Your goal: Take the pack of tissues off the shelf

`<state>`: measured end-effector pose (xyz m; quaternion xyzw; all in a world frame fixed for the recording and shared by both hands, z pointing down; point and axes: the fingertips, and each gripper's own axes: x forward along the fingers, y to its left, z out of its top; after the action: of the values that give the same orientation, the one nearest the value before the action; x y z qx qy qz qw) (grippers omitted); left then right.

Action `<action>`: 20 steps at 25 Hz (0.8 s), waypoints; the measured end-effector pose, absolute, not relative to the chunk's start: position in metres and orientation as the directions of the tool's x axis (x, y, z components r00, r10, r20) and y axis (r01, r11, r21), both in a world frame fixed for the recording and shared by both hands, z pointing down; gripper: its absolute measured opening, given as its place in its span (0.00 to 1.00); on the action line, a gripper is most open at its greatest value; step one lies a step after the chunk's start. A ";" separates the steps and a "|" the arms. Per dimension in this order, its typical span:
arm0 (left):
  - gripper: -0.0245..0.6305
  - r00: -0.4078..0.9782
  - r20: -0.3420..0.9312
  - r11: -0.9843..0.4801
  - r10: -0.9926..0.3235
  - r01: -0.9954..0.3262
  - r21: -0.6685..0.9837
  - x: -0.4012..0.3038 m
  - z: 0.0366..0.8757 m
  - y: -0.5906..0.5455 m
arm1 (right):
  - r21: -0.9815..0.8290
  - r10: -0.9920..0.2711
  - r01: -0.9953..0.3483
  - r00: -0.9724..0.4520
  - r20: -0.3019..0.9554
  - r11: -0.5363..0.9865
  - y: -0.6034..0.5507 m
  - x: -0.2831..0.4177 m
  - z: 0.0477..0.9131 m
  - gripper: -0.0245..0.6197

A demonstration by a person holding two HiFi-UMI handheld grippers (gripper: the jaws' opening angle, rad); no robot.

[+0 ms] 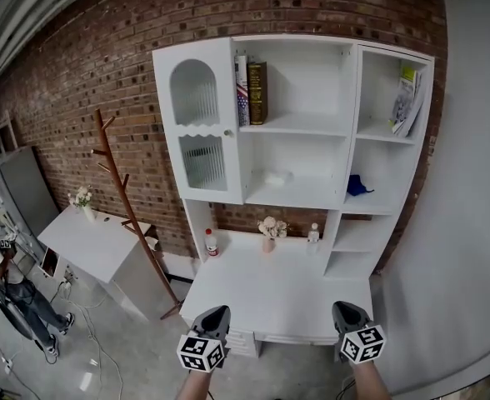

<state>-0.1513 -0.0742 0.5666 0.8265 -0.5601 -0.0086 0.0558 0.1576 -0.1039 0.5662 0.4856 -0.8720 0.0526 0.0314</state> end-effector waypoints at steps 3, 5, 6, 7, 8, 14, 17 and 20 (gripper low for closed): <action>0.08 0.363 0.050 -0.357 -0.930 -0.929 0.100 -0.144 0.566 -0.085 | -0.060 -0.837 -0.845 -0.535 0.109 0.532 -0.117 0.164 0.566 0.09; 0.08 0.360 0.050 -0.354 -0.931 -0.930 0.100 -0.138 0.565 -0.092 | -0.060 -0.833 -0.841 -0.541 0.114 0.537 -0.126 0.169 0.567 0.09; 0.08 0.359 0.051 -0.353 -0.932 -0.930 0.100 -0.136 0.565 -0.095 | -0.061 -0.832 -0.840 -0.543 0.115 0.540 -0.130 0.171 0.568 0.09; 0.08 0.357 0.054 -0.351 -0.933 -0.931 0.101 -0.133 0.566 -0.098 | -0.061 -0.830 -0.838 -0.545 0.117 0.542 -0.135 0.172 0.568 0.09; 0.08 0.355 0.057 -0.348 -0.933 -0.932 0.102 -0.132 0.567 -0.101 | -0.063 -0.829 -0.837 -0.547 0.118 0.544 -0.139 0.173 0.569 0.09; 0.08 0.343 0.083 -0.334 -0.936 -0.937 0.104 -0.127 0.575 -0.110 | -0.069 -0.819 -0.829 -0.559 0.129 0.555 -0.154 0.176 0.575 0.09; 0.08 0.340 0.089 -0.331 -0.936 -0.938 0.101 -0.126 0.575 -0.114 | -0.077 -0.818 -0.830 -0.558 0.141 0.553 -0.160 0.177 0.579 0.09; 0.08 0.334 0.095 -0.325 -0.938 -0.940 0.099 -0.130 0.576 -0.121 | -0.072 -0.815 -0.828 -0.560 0.147 0.556 -0.167 0.175 0.581 0.09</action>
<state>-0.1301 -0.1209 0.5763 0.8140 -0.5768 0.0101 0.0678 0.1752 -0.1672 0.5808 0.4665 -0.8807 0.0664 0.0483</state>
